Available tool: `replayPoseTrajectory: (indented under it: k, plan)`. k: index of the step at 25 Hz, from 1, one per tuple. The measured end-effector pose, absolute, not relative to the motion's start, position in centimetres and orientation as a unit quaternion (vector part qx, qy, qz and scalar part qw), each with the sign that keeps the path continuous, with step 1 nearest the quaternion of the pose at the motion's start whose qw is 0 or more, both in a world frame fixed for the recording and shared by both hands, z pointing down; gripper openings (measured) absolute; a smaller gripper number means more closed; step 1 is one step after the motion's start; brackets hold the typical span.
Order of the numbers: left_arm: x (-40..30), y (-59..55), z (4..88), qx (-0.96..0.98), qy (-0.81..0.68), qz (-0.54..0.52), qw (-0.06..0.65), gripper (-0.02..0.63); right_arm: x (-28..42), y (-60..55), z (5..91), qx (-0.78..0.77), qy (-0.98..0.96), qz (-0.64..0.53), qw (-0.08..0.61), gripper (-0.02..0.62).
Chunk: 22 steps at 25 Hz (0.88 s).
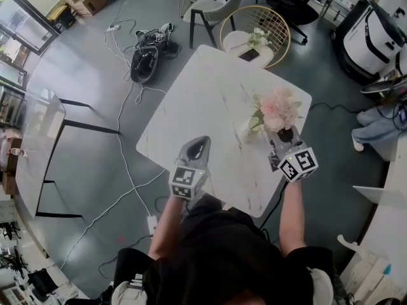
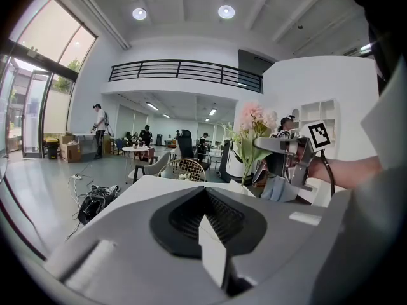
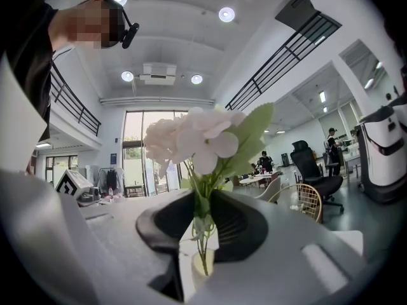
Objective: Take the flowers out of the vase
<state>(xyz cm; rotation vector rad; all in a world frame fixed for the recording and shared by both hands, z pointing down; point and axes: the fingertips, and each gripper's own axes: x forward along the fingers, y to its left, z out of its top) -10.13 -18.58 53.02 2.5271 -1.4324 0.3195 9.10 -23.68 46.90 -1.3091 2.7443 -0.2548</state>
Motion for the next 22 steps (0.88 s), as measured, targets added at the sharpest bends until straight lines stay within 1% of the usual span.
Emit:
replayPoseTrajectory:
  k: [22]
  plan:
    - [-10.0, -16.5, 51.6, 0.861, -0.49, 0.098, 0.097, 0.008, 10.0, -22.0, 43.5, -0.439, 0.894, -0.057, 0.066, 0.086]
